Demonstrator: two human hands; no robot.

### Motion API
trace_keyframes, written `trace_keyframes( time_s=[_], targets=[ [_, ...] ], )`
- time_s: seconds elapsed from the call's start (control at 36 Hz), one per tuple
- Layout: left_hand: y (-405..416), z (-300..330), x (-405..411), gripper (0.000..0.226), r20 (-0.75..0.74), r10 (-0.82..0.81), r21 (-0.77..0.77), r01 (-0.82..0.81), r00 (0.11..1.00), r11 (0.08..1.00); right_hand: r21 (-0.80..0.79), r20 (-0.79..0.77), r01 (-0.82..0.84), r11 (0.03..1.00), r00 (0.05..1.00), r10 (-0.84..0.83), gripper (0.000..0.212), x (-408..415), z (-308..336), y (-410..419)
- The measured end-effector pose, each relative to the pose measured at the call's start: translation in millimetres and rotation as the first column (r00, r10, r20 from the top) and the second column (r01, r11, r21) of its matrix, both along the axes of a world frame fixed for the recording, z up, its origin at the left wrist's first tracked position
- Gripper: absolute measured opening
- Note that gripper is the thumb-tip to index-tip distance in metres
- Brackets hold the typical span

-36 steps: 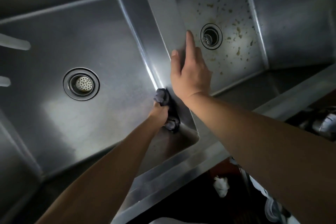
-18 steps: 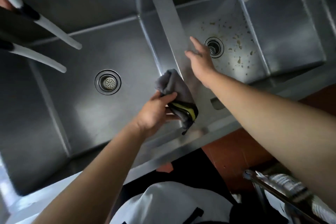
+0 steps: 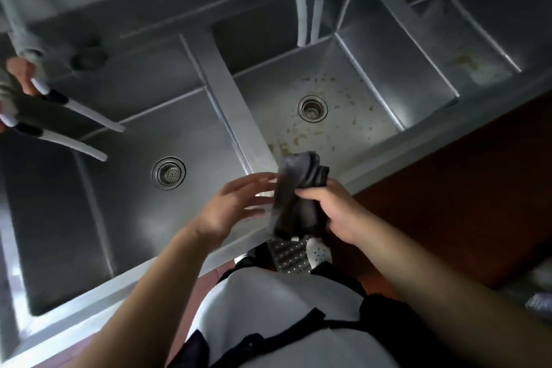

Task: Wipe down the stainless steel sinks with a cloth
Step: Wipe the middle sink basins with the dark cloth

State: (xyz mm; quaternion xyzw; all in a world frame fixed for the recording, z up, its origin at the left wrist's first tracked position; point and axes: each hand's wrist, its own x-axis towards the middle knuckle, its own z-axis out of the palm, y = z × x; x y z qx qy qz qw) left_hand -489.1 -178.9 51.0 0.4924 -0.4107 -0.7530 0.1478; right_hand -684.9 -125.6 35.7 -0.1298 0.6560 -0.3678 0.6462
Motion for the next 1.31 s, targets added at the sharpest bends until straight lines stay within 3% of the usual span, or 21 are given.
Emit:
trace_keyframes(
  time_s=[0.06, 0.11, 0.17, 0.19, 0.25, 0.31, 0.33, 0.39, 0.42, 0.47, 0.56, 0.72, 0.86, 0.94, 1.03, 1.08, 1.14, 1.22, 1.31],
  targets=[
    [15.6, -11.6, -6.0, 0.02, 0.187, 0.105, -0.109, -0.085, 0.977, 0.99, 0.01, 0.031, 0.023, 1.0, 0.999, -0.023, 0.03, -30.9, 0.7, 6.8],
    [31.1, -29.5, -7.3, 0.03, 0.497, 0.045, -0.217, 0.073, 0.867, 0.973, -0.044, -0.028, 0.036, 0.998, 0.999, -0.037, 0.027, -68.6, 0.5, 7.5],
    [48.8, -49.0, -3.8, 0.057, 0.774, -0.094, -0.178, 0.357, 0.626, 0.917, -0.152, -0.256, -0.051, 0.987, 0.967, 0.01, 0.019, -109.6, -0.8, 3.9],
    [58.9, -57.4, -2.0, 0.068, 0.845, -0.109, -0.14, 0.413, 0.523, 0.9, -0.193, -0.397, -0.148, 0.97, 0.916, 0.061, 0.017, -131.0, -0.3, 0.6],
    [80.0, -72.3, 1.3, 0.078, 0.91, -0.085, -0.104, 0.421, 0.406, 0.901, -0.233, -0.617, -0.365, 0.902, 0.772, 0.153, 0.025, -169.5, 0.2, -9.2],
    [100.6, -84.5, 4.6, 0.08, 0.932, -0.048, -0.104, 0.391, 0.36, 0.915, -0.143, -0.781, -0.607, 0.782, 0.554, 0.287, 0.051, -200.1, -14.9, -21.8],
    [109.8, -88.9, 6.1, 0.082, 0.937, -0.034, -0.107, 0.38, 0.347, 0.919, 0.019, -0.853, -0.716, 0.698, 0.352, 0.384, 0.058, -211.2, -27.2, -27.2],
    [123.8, -95.1, 9.2, 0.092, 0.953, -0.033, -0.102, 0.419, 0.302, 0.902, 0.395, -0.812, -0.767, 0.505, -0.035, 0.583, 0.06, -221.2, -52.0, -29.3],
    [127.4, -97.9, 10.9, 0.098, 0.96, -0.04, -0.093, 0.451, 0.276, 0.888, 0.504, -0.754, -0.758, 0.413, -0.153, 0.639, 0.062, -221.9, -63.1, -28.4],
    [128.3, -100.7, 13.3, 0.106, 0.966, -0.057, -0.071, 0.47, 0.253, 0.88, 0.551, -0.734, -0.759, 0.346, -0.244, 0.634, 0.074, -216.9, -79.2, -26.0],
    [120.9, -100.1, 12.0, 0.105, 0.953, -0.096, -0.038, 0.428, 0.288, 0.903, 0.506, -0.779, -0.783, 0.363, -0.235, 0.581, 0.084, -202.2, -86.5, -28.4],
    [114.3, -91.5, 13.5, 0.111, 0.935, -0.148, 0.003, 0.411, 0.321, 0.912, 0.443, -0.817, -0.851, 0.281, -0.255, 0.516, 0.082, -144.3, -89.4, -0.5],
    [107.3, -84.8, 15.4, 0.107, 0.922, -0.205, 0.047, 0.432, 0.329, 0.901, 0.357, -0.834, -0.928, 0.103, -0.267, 0.483, 0.08, -42.5, -89.9, 13.2],
    [87.8, -72.4, 18.7, 0.084, 0.913, -0.203, 0.034, 0.429, 0.354, 0.903, 0.36, -0.841, -0.923, 0.133, -0.259, 0.474, 0.074, -11.0, -93.4, 13.6],
    [56.4, -61.1, 17.2, 0.042, 0.89, -0.059, -0.122, 0.36, 0.453, 0.925, 0.349, -0.861, -0.928, 0.13, -0.263, 0.436, 0.069, -24.2, -93.6, 12.6],
    [35.5, -57.2, 10.3, 0.039, 0.866, 0.003, -0.204, 0.347, 0.5, 0.915, 0.354, -0.857, -0.929, 0.109, -0.275, 0.436, 0.072, -45.3, -90.5, 13.4],
    [16.5, -55.4, 0.2, 0.044, 0.827, 0.049, -0.277, 0.33, 0.561, 0.902, 0.382, -0.841, -0.913, 0.14, -0.281, 0.463, 0.075, -67.6, -87.2, 15.1],
    [-9.7, -58.0, -16.2, 0.05, 0.749, 0.102, -0.383, 0.302, 0.654, 0.873, 0.422, -0.83, -0.856, 0.298, -0.231, 0.508, 0.073, -101.8, -80.9, 17.6],
    [-32.7, -68.2, -28.5, 0.058, 0.726, 0.111, -0.424, 0.313, 0.679, 0.85, 0.449, -0.845, -0.771, 0.451, -0.202, 0.495, 0.077, -138.1, -69.6, 17.7]
  ],
)
